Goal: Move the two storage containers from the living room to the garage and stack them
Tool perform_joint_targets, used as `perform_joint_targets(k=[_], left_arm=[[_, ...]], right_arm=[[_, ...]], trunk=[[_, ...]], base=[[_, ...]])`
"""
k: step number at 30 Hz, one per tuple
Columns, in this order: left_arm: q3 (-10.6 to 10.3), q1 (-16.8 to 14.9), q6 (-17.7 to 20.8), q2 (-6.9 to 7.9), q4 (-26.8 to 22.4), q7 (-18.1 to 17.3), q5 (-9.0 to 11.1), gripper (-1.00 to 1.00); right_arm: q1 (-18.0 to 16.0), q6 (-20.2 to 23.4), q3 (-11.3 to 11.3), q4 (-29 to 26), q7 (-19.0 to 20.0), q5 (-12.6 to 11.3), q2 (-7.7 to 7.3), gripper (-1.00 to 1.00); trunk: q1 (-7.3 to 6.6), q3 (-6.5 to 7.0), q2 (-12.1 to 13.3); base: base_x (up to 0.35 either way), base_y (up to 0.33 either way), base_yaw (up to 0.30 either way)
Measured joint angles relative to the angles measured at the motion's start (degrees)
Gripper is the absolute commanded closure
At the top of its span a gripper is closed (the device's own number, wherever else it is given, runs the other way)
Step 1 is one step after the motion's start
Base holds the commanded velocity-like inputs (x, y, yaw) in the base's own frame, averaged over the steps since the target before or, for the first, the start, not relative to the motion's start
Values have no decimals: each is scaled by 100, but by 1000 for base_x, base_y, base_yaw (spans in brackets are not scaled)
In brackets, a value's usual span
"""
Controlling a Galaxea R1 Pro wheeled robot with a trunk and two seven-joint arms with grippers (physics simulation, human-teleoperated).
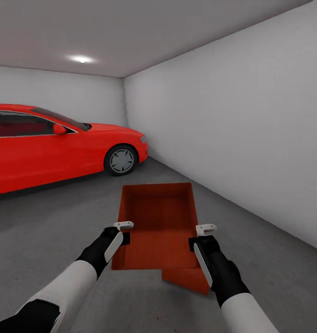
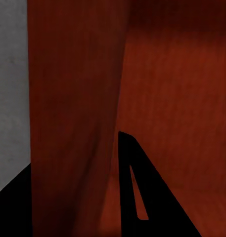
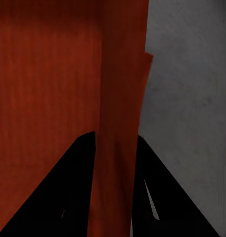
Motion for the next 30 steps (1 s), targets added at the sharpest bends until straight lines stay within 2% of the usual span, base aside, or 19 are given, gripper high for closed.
perform_joint_targets(k=[13,30], left_arm=[[0,0,0,0,2,0,0,100],[-1,0,-4,-1,17,0,6,100]], right_arm=[[0,0,-1,3,2,1,0,100],[0,5,5,9,-3,-6,-3,100]], trunk=[[0,0,0],[0,0,0]], base=[[26,0,-296],[323,0,-296]])
